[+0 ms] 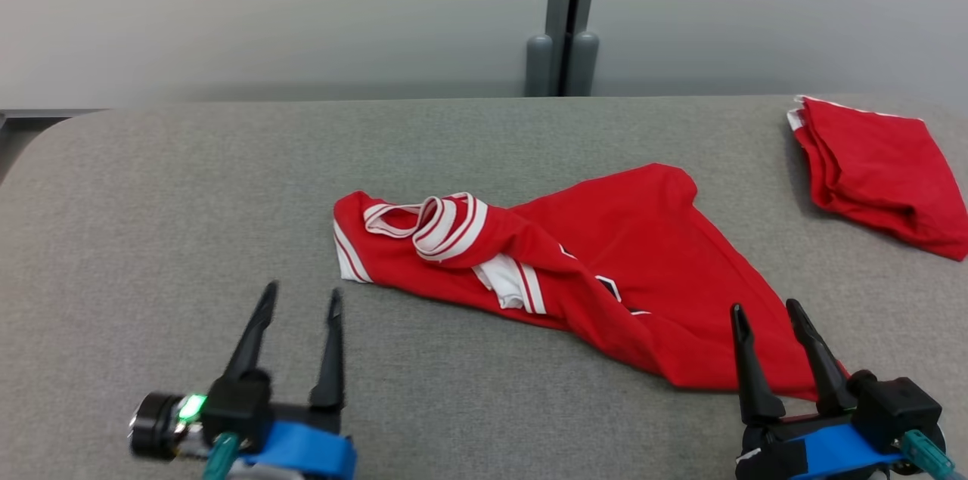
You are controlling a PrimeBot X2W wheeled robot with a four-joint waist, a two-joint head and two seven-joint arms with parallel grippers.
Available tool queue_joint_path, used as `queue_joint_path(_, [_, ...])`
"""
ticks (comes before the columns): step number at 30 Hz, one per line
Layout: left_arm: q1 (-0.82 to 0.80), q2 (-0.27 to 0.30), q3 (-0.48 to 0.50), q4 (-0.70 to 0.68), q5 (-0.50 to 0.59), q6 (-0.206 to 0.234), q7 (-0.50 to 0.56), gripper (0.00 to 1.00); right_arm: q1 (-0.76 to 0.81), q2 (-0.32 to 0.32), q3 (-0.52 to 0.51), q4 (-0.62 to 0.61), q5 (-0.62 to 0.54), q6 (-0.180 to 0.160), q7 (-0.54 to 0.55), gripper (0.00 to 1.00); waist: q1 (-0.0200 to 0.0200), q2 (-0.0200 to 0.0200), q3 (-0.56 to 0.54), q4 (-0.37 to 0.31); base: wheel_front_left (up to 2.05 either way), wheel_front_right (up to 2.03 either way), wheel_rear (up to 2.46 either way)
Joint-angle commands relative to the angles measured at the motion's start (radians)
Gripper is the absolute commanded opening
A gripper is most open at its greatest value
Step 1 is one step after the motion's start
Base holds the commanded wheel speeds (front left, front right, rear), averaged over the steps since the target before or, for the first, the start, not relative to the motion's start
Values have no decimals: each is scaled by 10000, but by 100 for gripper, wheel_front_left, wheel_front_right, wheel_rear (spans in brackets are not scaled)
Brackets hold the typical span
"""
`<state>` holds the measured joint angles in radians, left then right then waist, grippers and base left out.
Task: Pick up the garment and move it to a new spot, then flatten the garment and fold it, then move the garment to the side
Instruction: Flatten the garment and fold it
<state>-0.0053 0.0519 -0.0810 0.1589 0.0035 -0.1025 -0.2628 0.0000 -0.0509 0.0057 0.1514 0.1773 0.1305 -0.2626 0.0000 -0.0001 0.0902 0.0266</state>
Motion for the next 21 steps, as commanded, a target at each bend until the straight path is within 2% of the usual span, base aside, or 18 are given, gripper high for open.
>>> queue_joint_path(1, [-253,10,-104,99,41,-47,-25,100,-127,-4,4,54,70,7,-29,100,0,1,12,-53,0,0,0])
queue_joint_path(10, [-2839,370,-2117,2834,106,-276,-27,100,-451,-1,89,243,233,7,-29,100,0,1,370,-865,0,0,0])
queue_joint_path(15, [-3757,747,-3434,4417,-256,-273,-25,100,-637,-3,135,304,340,7,-29,100,0,1,639,-1309,0,0,0])
queue_joint_path(21, [-4588,852,-4574,6247,-862,-273,-27,100,-803,-7,38,347,398,7,-29,100,0,1,962,-1615,0,0,0])
